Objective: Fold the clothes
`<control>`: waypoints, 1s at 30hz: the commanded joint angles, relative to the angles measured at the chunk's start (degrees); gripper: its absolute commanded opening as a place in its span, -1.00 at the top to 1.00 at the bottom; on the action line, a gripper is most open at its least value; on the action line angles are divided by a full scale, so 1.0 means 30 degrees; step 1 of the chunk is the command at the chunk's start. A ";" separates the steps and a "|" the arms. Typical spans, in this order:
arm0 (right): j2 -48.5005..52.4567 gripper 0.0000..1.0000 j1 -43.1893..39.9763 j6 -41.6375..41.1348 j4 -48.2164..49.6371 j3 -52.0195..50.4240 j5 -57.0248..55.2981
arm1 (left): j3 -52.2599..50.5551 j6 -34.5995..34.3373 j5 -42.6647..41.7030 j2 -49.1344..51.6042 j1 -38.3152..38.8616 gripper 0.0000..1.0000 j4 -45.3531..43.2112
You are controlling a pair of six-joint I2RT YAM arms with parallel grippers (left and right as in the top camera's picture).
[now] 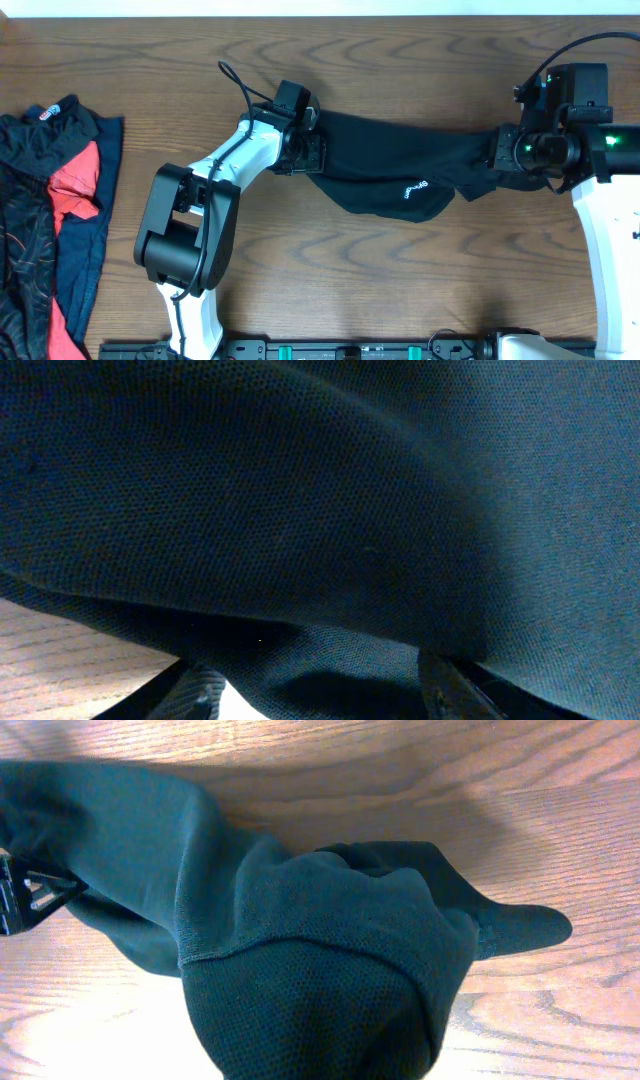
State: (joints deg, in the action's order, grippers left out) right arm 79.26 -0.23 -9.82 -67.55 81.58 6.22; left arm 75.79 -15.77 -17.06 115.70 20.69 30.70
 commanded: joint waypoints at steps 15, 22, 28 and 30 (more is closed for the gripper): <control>-0.0058 0.98 0.0102 0.0007 -0.0022 0.0270 0.0087 | 0.0146 0.0306 0.0408 -0.0503 -0.1100 -0.36 0.1005; -0.0058 0.98 0.0102 0.0000 0.0000 0.0270 0.0095 | 0.0138 0.0321 0.0401 -0.1129 -0.1552 -0.38 0.1115; -0.0058 0.97 0.0102 0.0007 -0.0058 0.0270 0.0095 | 0.0138 0.0321 0.0386 -0.1129 -0.1494 -0.38 0.0780; -0.0058 0.98 0.0102 0.0007 -0.0058 0.0270 0.0095 | 0.0146 0.0321 0.0393 -0.1129 -0.1501 -0.39 0.0525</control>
State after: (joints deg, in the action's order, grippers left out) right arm 79.26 -0.25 -9.82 -67.72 81.58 6.24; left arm 75.90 -14.98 -16.34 113.56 16.19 32.77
